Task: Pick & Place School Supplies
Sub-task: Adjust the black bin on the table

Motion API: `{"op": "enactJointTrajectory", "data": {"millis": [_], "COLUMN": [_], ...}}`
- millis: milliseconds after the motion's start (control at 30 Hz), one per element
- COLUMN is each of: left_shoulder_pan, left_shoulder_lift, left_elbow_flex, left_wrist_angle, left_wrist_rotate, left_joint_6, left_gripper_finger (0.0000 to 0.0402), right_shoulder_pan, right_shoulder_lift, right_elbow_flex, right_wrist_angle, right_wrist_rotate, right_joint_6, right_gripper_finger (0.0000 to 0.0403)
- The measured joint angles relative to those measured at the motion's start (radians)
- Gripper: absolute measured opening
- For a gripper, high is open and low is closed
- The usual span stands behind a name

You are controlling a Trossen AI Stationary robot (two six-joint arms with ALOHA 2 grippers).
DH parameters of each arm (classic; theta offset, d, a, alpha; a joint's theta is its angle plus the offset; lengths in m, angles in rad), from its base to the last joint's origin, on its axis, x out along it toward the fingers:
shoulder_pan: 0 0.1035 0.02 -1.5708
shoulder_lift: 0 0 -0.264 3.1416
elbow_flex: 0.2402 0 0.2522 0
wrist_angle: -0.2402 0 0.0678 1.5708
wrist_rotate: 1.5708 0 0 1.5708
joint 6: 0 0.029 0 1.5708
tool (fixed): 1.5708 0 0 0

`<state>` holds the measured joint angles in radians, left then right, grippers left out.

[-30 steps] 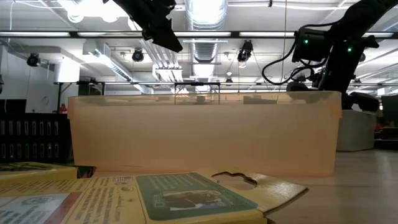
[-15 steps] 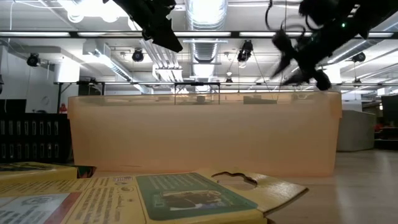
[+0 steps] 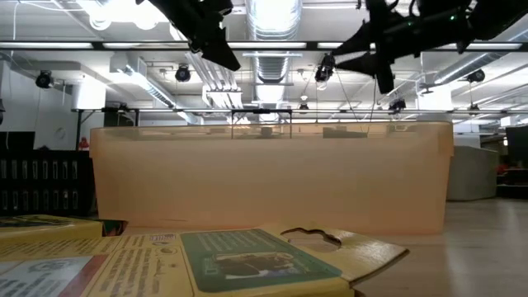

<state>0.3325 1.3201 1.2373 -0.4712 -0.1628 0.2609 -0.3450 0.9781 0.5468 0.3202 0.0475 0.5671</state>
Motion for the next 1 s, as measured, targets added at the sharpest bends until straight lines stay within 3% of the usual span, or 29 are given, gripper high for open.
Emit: {"op": "enactJointTrajectory", "data": {"millis": [300,433,600,733,900,1000], "left_shoulder_pan": [0.001,0.002,0.002,0.005,0.03,0.068], "left_shoulder_lift": [0.0,0.0,0.0,0.0,-0.004,-0.011], "left_elbow_flex": [0.0,0.0,0.0,0.0,0.0,0.0], "left_wrist_angle": [-0.075,-0.125,-0.116,-0.052,-0.014,-0.02], "left_wrist_rotate": [-0.098,-0.071,0.037,0.083,0.106,0.187], "left_joint_6": [0.032,0.035,0.115,0.176,0.224,0.249], "left_gripper_finger": [0.0177,0.0177,0.0177,0.0177,0.0177,0.0177], "right_shoulder_pan": [0.0,0.0,0.005,0.017,0.028,0.028], "right_shoulder_lift": [0.196,0.276,0.376,0.445,0.529,0.583], "right_elbow_flex": [0.0,0.0,0.02,0.134,0.346,0.486], "right_wrist_angle": [0.063,0.223,0.401,0.269,-0.074,-0.283], "right_wrist_rotate": [-0.003,-0.003,-0.019,-0.046,-0.049,-0.048], "right_joint_6": [-0.004,0.0,0.001,-0.008,-0.132,-0.18], "right_gripper_finger": [0.013,0.0127,0.0129,0.0129,0.0125,0.0121]}}
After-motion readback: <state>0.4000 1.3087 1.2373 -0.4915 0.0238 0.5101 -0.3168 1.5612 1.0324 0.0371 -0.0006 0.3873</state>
